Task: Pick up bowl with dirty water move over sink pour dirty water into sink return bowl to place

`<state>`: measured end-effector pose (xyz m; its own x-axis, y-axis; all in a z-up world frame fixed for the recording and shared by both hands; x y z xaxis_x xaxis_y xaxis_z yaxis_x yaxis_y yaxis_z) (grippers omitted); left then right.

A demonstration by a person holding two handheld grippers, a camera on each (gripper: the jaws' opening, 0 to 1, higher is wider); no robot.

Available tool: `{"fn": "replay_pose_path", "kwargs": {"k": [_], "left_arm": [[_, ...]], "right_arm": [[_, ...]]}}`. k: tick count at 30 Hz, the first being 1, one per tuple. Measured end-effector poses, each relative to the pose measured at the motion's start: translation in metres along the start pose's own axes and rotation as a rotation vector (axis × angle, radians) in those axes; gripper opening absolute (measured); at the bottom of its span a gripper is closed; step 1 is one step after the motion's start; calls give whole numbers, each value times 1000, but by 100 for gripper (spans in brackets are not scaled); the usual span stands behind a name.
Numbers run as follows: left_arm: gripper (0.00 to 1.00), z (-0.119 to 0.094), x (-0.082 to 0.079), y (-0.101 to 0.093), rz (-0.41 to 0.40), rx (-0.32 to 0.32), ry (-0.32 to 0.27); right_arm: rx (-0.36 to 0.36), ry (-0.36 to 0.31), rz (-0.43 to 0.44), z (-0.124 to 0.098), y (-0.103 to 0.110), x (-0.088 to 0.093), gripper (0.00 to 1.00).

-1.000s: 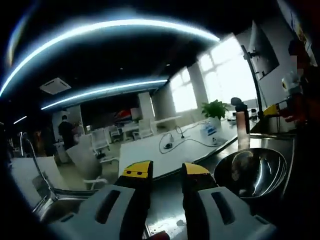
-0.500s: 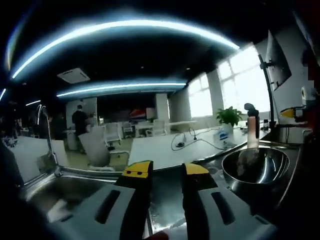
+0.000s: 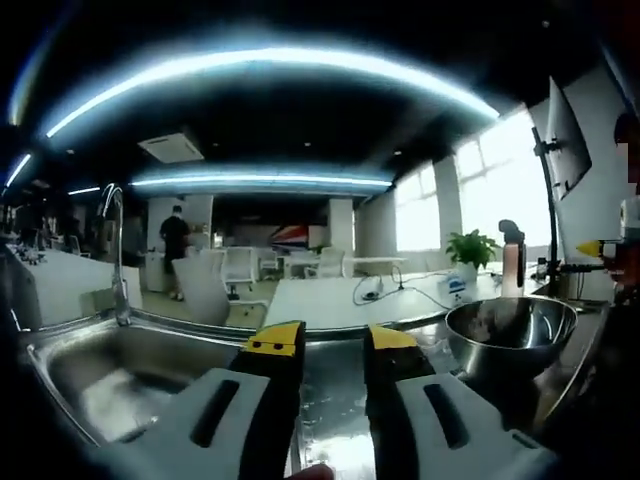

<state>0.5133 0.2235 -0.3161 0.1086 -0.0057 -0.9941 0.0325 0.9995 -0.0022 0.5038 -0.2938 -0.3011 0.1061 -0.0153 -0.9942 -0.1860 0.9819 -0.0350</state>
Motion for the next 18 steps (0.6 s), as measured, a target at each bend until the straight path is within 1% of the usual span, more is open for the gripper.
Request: {"fn": "replay_pose_path", "kwargs": {"k": [2, 3, 6, 15, 18], "left_arm": [[19, -2, 6, -1, 6, 0, 8], [19, -2, 8, 0, 4, -6, 13], [19, -3, 12, 2, -6, -15, 21], [19, -1, 8, 7, -7, -37, 9], [19, -1, 5, 6, -8, -39, 3]], "right_arm": [[4, 8, -3, 1, -1, 7, 31], [4, 15, 14, 1, -1, 10, 31], [11, 17, 25, 1, -2, 15, 31], [15, 17, 17, 0, -3, 18, 31], [14, 17, 18, -1, -4, 20, 31]]}}
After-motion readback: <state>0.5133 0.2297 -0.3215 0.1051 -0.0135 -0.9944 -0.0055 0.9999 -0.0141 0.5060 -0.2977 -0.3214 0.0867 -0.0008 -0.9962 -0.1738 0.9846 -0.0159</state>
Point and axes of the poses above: the point that each gripper's makers call its tool centre point, and the gripper's own axes: z roughly forward along the fingers, y roughly to its left, x roughly out of its underside, the point moved 6 cm from there along -z, roughly backward along the fingers, and after that the axes turned 4 degrees about -x, right-handed, at the moved point
